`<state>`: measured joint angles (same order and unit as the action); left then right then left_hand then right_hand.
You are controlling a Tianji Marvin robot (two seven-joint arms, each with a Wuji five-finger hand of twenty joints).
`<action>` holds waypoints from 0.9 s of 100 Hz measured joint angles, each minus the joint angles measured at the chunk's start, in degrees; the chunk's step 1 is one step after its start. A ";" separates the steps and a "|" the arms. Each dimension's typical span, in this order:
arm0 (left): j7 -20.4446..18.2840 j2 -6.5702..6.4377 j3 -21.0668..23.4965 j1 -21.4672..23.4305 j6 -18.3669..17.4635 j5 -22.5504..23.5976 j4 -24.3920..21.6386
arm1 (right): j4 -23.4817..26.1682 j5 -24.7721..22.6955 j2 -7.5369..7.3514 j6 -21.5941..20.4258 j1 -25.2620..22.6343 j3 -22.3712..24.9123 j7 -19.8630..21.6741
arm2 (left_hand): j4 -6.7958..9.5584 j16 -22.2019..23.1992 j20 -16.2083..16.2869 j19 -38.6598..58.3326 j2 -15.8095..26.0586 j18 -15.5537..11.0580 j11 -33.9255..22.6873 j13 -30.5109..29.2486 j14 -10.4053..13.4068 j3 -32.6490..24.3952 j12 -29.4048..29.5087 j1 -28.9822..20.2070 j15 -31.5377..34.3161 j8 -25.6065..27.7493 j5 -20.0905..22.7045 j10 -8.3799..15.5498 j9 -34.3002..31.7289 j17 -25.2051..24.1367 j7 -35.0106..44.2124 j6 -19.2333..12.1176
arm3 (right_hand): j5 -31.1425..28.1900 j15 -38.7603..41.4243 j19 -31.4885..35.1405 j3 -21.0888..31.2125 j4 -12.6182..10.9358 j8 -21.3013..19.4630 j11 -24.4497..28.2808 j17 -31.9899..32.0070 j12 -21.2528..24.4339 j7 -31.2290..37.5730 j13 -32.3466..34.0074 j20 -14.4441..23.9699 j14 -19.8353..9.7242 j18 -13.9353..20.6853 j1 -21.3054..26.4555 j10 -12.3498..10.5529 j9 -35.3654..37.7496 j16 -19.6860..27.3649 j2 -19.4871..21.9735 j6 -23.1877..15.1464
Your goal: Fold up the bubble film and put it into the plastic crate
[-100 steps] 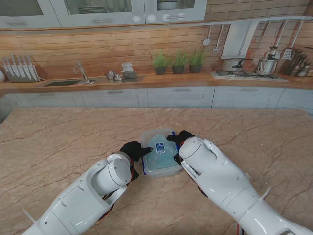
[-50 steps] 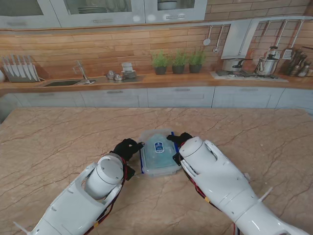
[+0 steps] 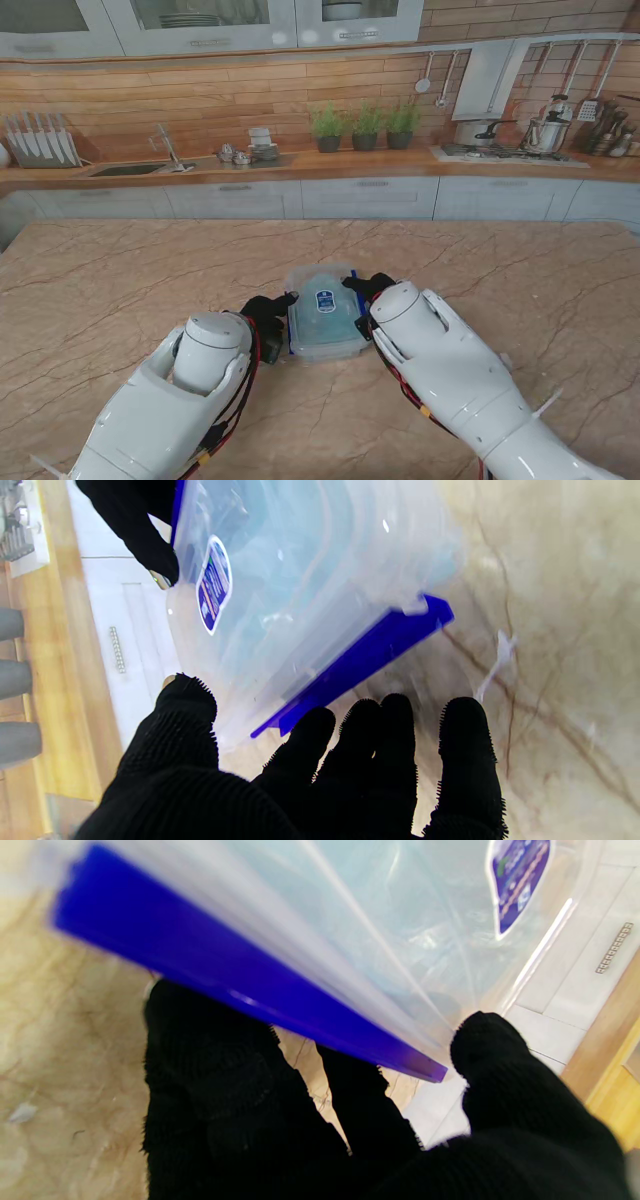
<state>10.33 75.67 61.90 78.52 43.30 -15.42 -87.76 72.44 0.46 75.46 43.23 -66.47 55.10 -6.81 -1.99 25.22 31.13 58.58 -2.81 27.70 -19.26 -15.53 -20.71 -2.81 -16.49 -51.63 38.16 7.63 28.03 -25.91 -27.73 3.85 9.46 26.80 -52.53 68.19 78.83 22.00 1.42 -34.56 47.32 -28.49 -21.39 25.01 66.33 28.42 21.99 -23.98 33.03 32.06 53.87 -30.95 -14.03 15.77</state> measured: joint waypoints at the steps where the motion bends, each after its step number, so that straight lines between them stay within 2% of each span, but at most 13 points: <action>1: 0.07 0.04 0.02 -0.05 0.00 -0.61 0.08 | 0.00 0.03 0.00 0.00 0.00 0.01 -0.01 | 0.00 0.01 0.03 0.02 0.00 0.00 0.00 -0.03 -0.16 0.00 0.00 0.00 0.33 -0.10 0.00 -0.10 0.00 0.02 -0.95 0.09 | 0.00 0.00 -0.01 -0.01 0.00 0.00 0.00 0.00 0.00 -0.07 0.00 0.00 0.00 0.00 0.00 0.00 0.00 0.00 0.00 0.00; 10: 0.90 0.75 0.47 -0.55 -0.06 -5.34 1.29 | 0.00 0.16 -0.01 -0.01 -0.02 0.04 -0.09 | 0.00 0.69 0.07 0.04 0.57 0.20 -1.52 -0.05 -0.31 0.02 -0.41 -0.03 1.53 -0.81 -0.28 0.33 1.06 -0.17 -4.15 0.55 | 0.05 0.01 -0.06 -0.01 -0.03 -0.03 0.00 0.01 0.00 -0.18 0.00 0.00 0.57 0.00 0.00 -0.01 0.00 0.00 0.00 0.08; 20: 0.75 1.25 1.26 -0.99 0.02 -9.07 2.31 | 0.00 0.33 -0.05 -0.01 -0.06 0.27 -0.14 | 0.00 0.69 -0.46 -1.80 1.30 0.21 -2.18 0.70 -0.59 0.54 -0.55 -0.03 1.57 -0.77 -3.46 1.96 3.43 -1.54 -6.03 0.52 | 0.14 0.05 -0.09 0.87 -0.06 -0.51 0.00 0.09 0.00 -0.20 0.00 0.00 1.06 0.00 0.14 -0.01 0.00 0.00 0.00 1.39; 30: 0.55 1.67 2.55 -1.20 0.23 -15.02 3.36 | 0.00 0.64 -0.08 -0.01 -0.20 0.71 -0.59 | 0.00 0.55 -1.08 -2.25 1.30 0.14 -2.27 1.65 -1.50 0.66 -0.61 -0.02 1.05 -0.61 -6.24 3.10 4.84 -1.68 -7.33 -1.12 | 0.16 0.63 -0.11 0.58 -0.68 -0.77 0.00 0.20 0.00 -0.20 0.00 0.00 2.52 0.00 0.81 -0.01 -0.01 -0.25 0.00 2.67; 37: 1.61 1.97 2.95 -1.19 -0.01 -17.02 3.76 | 0.00 0.64 -0.21 -0.01 -0.23 0.76 -0.63 | 0.00 0.55 -1.33 -2.22 1.30 0.70 -3.06 1.30 -2.01 0.67 -1.05 -0.02 1.05 1.06 -6.94 3.61 5.25 -0.91 -7.08 -2.16 | 0.20 0.55 -0.11 0.56 -0.68 -0.77 0.00 0.22 0.00 -0.25 0.00 0.00 2.34 0.00 0.70 -0.01 -0.03 -0.46 0.00 2.70; 43: 3.29 2.38 2.99 -1.03 -0.70 -18.19 3.88 | 0.01 0.64 -0.23 -0.01 -0.26 0.80 -0.63 | 0.00 0.55 -1.57 -2.10 1.22 0.87 -3.58 0.87 -2.77 0.67 -1.15 -0.03 1.07 2.39 -9.03 3.58 5.36 -0.23 -5.54 -2.90 | 0.64 0.28 -0.12 0.55 -0.68 -0.78 0.00 0.22 0.00 -0.29 0.00 0.00 2.21 0.00 0.68 -0.01 -0.03 -0.46 0.00 2.69; 45: 3.95 2.53 3.02 -0.93 -1.01 -18.73 3.88 | 0.01 0.64 -0.23 -0.01 -0.27 0.81 -0.63 | 1.18 0.52 -1.57 -2.00 1.21 0.87 -3.66 0.87 -2.98 0.67 -1.16 -0.02 1.08 3.16 -10.01 3.58 5.61 -0.23 -4.66 -3.31 | 0.75 0.27 -0.12 0.54 -0.68 -0.79 0.00 0.22 0.00 -0.29 0.00 0.00 2.21 0.00 0.68 -0.01 -0.05 -0.47 0.00 2.69; 48: 5.00 2.77 3.15 -0.73 -1.57 -19.85 3.89 | 0.01 0.64 -0.23 -0.02 -0.27 0.82 -0.63 | 1.21 0.06 -1.62 -1.99 1.11 0.83 -3.91 0.87 -3.40 0.62 -1.18 -0.02 1.08 3.84 -11.60 3.38 5.93 -0.34 -2.80 -3.80 | 0.79 0.27 -0.12 0.54 -0.68 -0.79 0.00 0.22 0.00 -0.46 0.00 0.00 2.20 0.00 0.68 -0.01 -0.05 -0.52 0.00 2.69; 53: 6.71 3.13 3.49 -0.37 -2.47 -21.80 3.89 | 0.04 0.66 -0.26 -0.03 -0.28 0.85 -0.62 | 2.33 -0.99 -1.35 -1.60 1.09 0.68 -3.91 0.62 -4.11 0.43 -1.18 -0.02 1.08 4.40 -14.20 2.96 6.00 -0.59 0.41 -5.16 | 0.79 0.27 -0.12 0.52 -0.68 -0.79 0.00 0.30 0.00 -0.85 0.00 0.00 2.22 0.00 0.68 -0.01 -0.05 -0.57 0.00 2.69; 57: 7.95 3.38 3.78 -0.11 -2.97 -23.09 3.89 | 0.07 0.69 -0.28 -0.03 -0.30 0.87 -0.61 | 2.34 -1.82 -1.13 -0.86 0.05 -0.16 -4.05 0.36 -4.20 -0.23 -1.18 -0.01 1.35 4.76 -16.35 3.09 6.00 -0.68 3.23 -5.37 | 0.79 0.27 -0.12 0.52 -0.66 -0.56 0.00 0.35 0.00 -0.90 0.00 0.00 2.23 0.00 0.68 -0.01 -0.05 -0.58 0.00 2.69; 66: 10.20 3.96 4.26 0.26 -3.50 -24.59 3.89 | 0.21 0.75 -0.31 -0.02 -0.38 0.95 -0.56 | 2.39 -1.96 0.09 1.26 -1.10 -1.44 -5.36 -1.15 -4.20 -1.59 -1.65 0.00 2.23 4.42 -16.92 3.99 6.00 -0.09 4.52 -5.75 | 0.82 0.27 -0.13 0.52 -0.66 -0.12 0.00 0.77 0.00 -1.04 -0.46 0.00 2.30 0.00 0.72 -0.01 -0.07 -0.62 0.00 2.69; 80: 12.87 4.69 4.58 0.68 -4.22 -25.82 3.89 | 0.39 0.76 -0.32 0.10 -0.49 1.01 -0.49 | 2.41 3.11 1.77 4.66 -4.19 -3.39 -8.03 -1.54 -3.72 -4.61 -3.48 0.02 6.63 2.37 -16.92 4.22 5.98 0.45 4.15 -5.76 | 0.83 0.27 -0.17 0.49 -0.55 -0.10 -0.06 0.81 0.00 -1.08 -0.46 0.45 2.35 0.00 0.72 -0.01 -0.64 -0.64 0.00 2.60; 90: 13.02 4.73 4.90 0.92 -4.31 -26.22 3.92 | 0.45 0.81 -0.33 0.17 -0.51 1.02 -0.48 | 2.46 9.55 2.49 7.95 -6.05 -5.48 -11.31 -1.56 -2.61 -6.84 -6.86 0.05 9.82 1.56 -16.92 4.23 6.94 0.62 3.41 -5.76 | 0.83 -0.46 -0.43 -0.06 -0.23 -0.57 -0.35 0.98 0.00 -1.08 -1.07 0.46 2.36 0.00 0.26 -0.01 -0.66 -0.64 0.54 2.49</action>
<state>23.35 80.40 66.80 79.44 38.99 -41.64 -83.84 72.88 1.26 75.13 43.40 -66.98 56.12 -7.29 0.47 34.77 33.62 66.53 -8.87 22.22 -30.58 -17.09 -23.33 -9.65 -23.35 -51.57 47.98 9.19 11.11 -21.67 -20.80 4.47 12.87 21.04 -51.70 67.73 78.40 21.94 1.19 -35.13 46.97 -27.51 -21.39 23.93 65.26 28.88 24.35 -23.98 33.29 32.04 53.21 -31.59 -13.49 18.26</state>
